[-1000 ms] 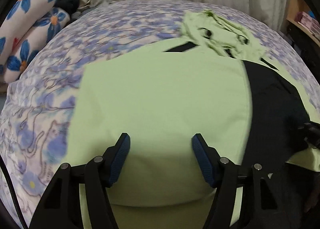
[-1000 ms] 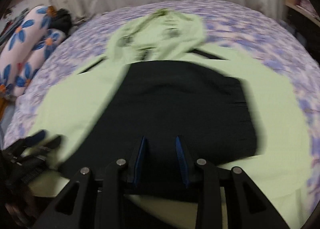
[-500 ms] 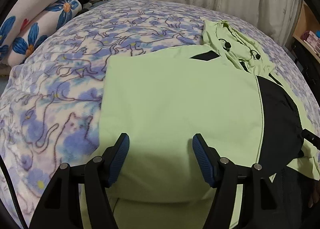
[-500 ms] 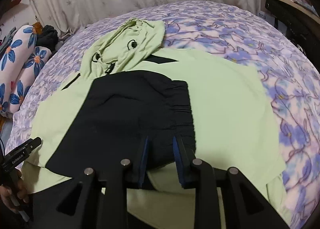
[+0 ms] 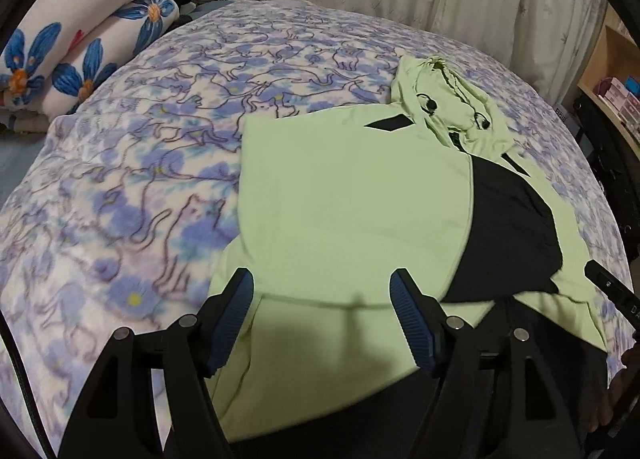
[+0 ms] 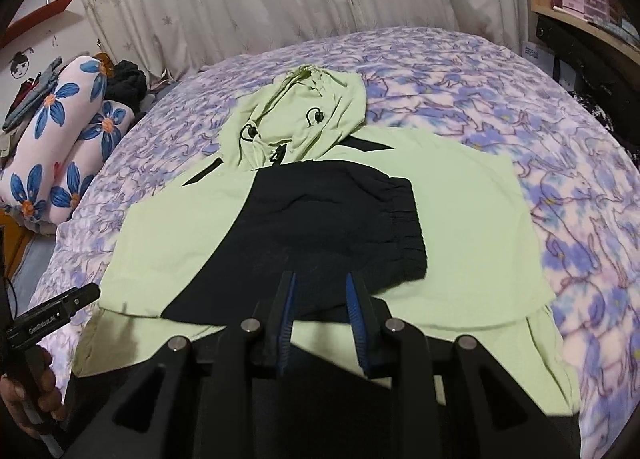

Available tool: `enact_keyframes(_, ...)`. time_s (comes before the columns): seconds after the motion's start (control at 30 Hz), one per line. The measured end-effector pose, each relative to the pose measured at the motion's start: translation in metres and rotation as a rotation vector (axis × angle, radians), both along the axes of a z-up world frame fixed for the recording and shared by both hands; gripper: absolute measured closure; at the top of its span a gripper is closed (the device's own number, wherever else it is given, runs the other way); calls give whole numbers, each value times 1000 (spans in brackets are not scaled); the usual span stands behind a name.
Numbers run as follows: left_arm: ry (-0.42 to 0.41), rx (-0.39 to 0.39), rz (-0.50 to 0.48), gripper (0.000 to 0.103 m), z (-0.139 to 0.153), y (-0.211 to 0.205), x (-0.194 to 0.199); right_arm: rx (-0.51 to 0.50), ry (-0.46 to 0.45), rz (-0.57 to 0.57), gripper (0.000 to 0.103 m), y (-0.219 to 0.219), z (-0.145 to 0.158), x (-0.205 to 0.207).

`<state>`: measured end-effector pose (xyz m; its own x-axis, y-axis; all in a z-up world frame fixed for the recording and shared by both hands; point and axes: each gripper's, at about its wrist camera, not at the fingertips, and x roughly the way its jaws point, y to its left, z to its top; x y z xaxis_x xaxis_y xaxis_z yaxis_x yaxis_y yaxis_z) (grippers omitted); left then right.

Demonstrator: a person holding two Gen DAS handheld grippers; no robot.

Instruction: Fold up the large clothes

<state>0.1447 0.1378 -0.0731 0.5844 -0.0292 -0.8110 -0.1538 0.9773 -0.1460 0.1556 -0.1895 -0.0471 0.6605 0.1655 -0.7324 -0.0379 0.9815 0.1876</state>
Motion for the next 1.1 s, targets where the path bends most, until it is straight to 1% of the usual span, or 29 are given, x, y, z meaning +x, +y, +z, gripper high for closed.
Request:
enact_keyframes(0.1, -6, 5, 6, 33, 10, -1, -18, 8, 5, -10, 77, 0, 3, -16)
enact_keyframes(0.2, -11, -7, 16, 33, 17, 1, -37, 9, 5, -17, 77, 0, 5, -31)
enact_keyframes(0.4, -21, -2, 26, 33, 25, 3, -71, -7, 6, -32, 77, 0, 5, -63)
enact_keyframes(0.6, -20, 8, 25, 33, 27, 6, -105, 11, 28, -51, 77, -7, -3, -94)
enact_keyframes(0.9, 4, 44, -1, 32, 19, 11, -161, 18, 43, -53, 77, -17, -9, -148)
enact_keyframes(0.93, 6, 47, 0, 31, 18, 13, -167, 19, 43, -51, 75, -20, -9, -155)
enact_keyframes(0.97, 8, 49, 2, 28, 16, 16, -174, 23, 41, -51, 68, -23, -8, -161)
enact_keyframes(1.0, 10, 46, 3, 27, 15, 19, -179, 25, 37, -54, 63, -25, -8, -166)
enact_keyframes(1.03, 13, 38, 4, 27, 12, 24, -186, 25, 29, -57, 54, -29, -6, -173)
enact_keyframes(1.07, 17, 29, 6, 27, 9, 29, -193, 21, 21, -59, 50, -32, -4, -178)
enact_keyframes(1.1, 22, 21, 9, 27, 6, 32, -197, 12, 14, -61, 50, -35, -3, -183)
